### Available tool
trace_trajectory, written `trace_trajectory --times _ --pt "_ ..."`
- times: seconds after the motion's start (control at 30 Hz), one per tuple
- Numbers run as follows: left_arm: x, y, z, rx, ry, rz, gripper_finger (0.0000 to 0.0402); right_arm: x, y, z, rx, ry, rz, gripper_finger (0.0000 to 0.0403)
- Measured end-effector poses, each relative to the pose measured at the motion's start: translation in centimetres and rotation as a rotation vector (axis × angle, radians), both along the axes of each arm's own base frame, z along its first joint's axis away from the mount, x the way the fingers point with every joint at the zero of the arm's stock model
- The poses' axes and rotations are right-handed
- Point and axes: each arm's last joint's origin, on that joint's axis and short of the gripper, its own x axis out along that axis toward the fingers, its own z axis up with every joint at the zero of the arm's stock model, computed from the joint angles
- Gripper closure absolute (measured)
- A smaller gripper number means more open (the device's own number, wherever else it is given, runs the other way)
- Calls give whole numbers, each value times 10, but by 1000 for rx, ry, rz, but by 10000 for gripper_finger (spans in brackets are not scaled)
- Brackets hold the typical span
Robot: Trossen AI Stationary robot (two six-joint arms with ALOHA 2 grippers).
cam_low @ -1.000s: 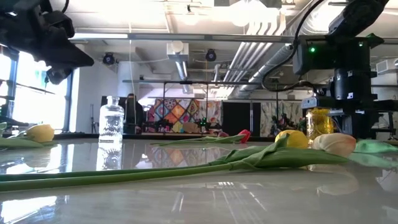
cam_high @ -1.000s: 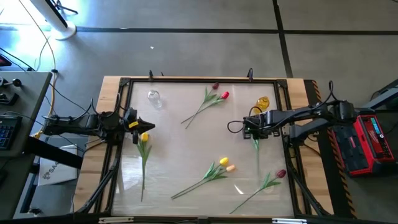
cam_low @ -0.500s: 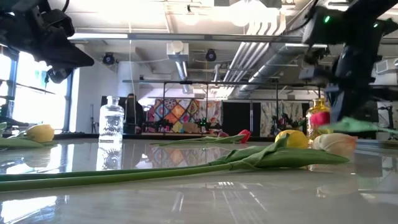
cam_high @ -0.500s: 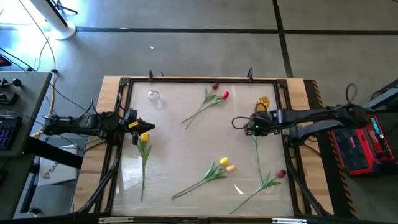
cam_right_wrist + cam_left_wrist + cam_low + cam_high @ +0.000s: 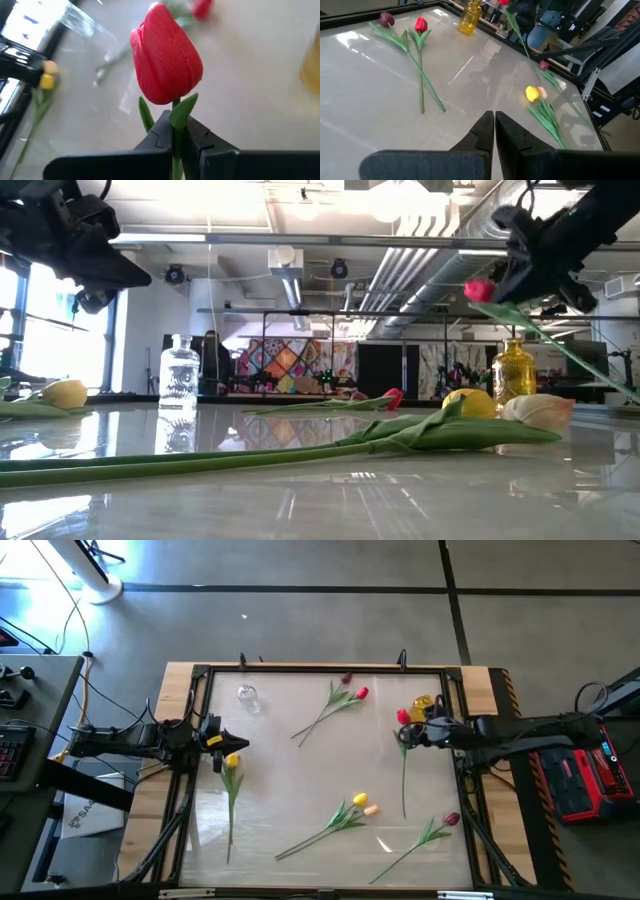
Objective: Sort flowers into vase by color
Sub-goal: Put the bottom red tulip into the yellow vase
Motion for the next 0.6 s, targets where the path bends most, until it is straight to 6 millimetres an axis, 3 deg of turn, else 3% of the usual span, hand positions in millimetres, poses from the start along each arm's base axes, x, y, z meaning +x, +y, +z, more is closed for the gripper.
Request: trace_trajectory --times 0.4,0.6 --pt "0 0 0 -1 0 0 396 -5 -5 40 -540 -126 86 403" --pt "0 0 0 0 0 0 396 -14 -8 61 -765 -144 44 403"
